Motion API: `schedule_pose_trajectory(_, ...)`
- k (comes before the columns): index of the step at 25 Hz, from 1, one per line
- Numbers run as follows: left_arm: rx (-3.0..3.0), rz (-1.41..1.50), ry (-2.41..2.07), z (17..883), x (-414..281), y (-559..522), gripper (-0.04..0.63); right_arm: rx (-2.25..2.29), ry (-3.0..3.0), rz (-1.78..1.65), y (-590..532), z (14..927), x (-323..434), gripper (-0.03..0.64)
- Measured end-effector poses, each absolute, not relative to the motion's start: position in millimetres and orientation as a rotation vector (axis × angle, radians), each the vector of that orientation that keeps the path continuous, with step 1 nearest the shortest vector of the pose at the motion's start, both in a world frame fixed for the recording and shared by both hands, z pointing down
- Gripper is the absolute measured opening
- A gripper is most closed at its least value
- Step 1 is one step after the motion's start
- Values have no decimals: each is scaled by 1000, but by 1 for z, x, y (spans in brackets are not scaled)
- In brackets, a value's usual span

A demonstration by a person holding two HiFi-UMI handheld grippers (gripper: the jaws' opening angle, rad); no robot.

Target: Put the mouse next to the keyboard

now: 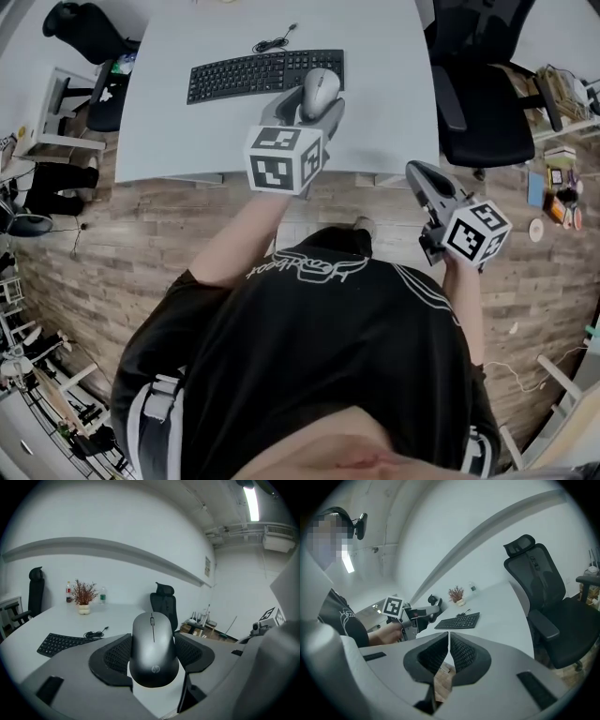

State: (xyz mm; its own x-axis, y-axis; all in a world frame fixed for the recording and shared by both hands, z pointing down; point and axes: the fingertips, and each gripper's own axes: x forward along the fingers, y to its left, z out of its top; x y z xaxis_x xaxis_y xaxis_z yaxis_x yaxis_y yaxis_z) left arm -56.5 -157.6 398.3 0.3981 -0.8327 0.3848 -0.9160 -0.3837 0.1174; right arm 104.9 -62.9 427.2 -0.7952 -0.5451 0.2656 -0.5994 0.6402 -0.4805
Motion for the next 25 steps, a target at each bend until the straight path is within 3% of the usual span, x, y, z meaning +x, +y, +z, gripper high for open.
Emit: schedule_pose_trajectory(25, 2114, 448, -1592, 455, 28, -231, 296, 733, -2685, 823, -181, 436, 204, 15)
